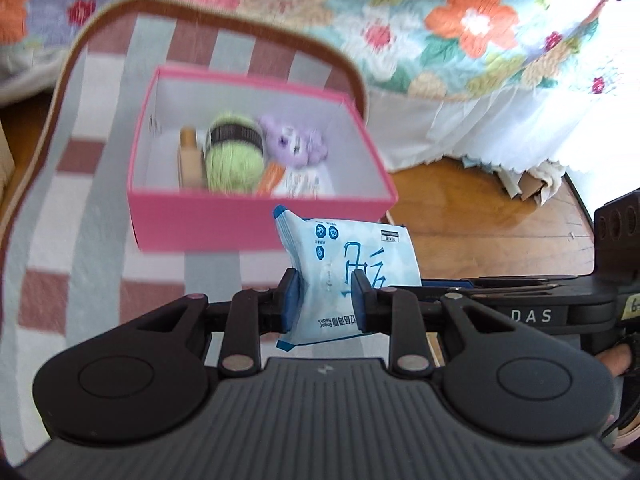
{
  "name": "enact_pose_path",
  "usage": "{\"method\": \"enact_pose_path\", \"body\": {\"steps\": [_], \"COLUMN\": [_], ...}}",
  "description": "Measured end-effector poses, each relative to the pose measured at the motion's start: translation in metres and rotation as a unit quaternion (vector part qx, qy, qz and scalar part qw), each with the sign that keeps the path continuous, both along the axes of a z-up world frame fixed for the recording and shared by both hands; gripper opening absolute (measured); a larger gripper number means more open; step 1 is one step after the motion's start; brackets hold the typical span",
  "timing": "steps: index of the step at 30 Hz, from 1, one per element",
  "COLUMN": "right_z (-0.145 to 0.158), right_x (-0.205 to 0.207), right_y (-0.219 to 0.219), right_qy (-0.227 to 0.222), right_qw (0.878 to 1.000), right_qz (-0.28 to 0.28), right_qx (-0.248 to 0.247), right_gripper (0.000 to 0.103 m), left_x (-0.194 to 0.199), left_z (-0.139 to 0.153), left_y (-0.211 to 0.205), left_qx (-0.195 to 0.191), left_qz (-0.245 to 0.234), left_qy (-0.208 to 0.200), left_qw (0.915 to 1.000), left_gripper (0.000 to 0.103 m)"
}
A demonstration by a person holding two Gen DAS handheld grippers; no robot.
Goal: Organize objects
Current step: 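Carry the wet-wipe pack into the pink box and release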
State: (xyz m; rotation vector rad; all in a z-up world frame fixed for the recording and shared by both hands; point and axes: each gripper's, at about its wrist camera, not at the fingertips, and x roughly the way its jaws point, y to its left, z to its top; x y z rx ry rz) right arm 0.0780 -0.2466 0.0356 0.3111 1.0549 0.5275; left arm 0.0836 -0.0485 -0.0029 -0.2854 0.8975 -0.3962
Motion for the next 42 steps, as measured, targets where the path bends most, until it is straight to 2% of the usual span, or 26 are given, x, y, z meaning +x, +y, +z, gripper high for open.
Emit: {"method": "enact_pose_path", "body": {"steps": [3, 8, 14, 20, 25, 30, 34, 41, 42], "right_z": [0.018, 0.045, 0.056, 0.040, 0.010, -0.026, -0.047, -0.050, -0.051], "right_x": [0.006, 0.027, 0.069, 0.117, 0.142, 0.143, 0.145, 0.144, 0.145], "right_y": [0.004, 0.014, 0.032, 0.052, 0.057, 0.053, 0.049, 0.041, 0.041], "right_qy": [-0.021, -0.057, -0.083, -0.092, -0.071, -0.060, -0.048, -0.048, -0.049], "right_qw": [1.000, 0.998, 0.996, 0.995, 0.997, 0.998, 0.998, 0.997, 0.997], "right_qz": [0.001, 0.003, 0.022, 0.029, 0.019, 0.009, 0.012, 0.014, 0.013], "right_qx": [0.010, 0.020, 0.024, -0.004, -0.015, -0.014, -0.023, -0.055, -0.057], "right_gripper": [0.048, 0.051, 0.056, 0.056, 0.056, 0.056, 0.056, 0.056, 0.056], "left_x": [0.008, 0.035, 0.087, 0.134, 0.155, 0.160, 0.161, 0.165, 0.166], "left_z": [0.017, 0.035, 0.030, 0.009, -0.025, -0.059, -0.075, -0.086, -0.088], "left_y": [0.005, 0.017, 0.031, 0.033, 0.029, 0.019, 0.015, 0.006, 0.006], "left_qx": [0.010, 0.011, 0.025, 0.042, 0.047, 0.064, 0.051, 0.041, 0.042], "left_qz": [0.004, 0.023, 0.052, 0.067, 0.068, 0.056, 0.051, 0.043, 0.045], "left_qy": [-0.023, -0.039, -0.031, -0.011, 0.021, 0.036, 0.052, 0.063, 0.063], "left_qw": [0.9997, 0.9989, 0.9979, 0.9968, 0.9963, 0.9957, 0.9960, 0.9962, 0.9961], "left_gripper": [0.025, 0.025, 0.031, 0.031, 0.031, 0.031, 0.031, 0.031, 0.034]}}
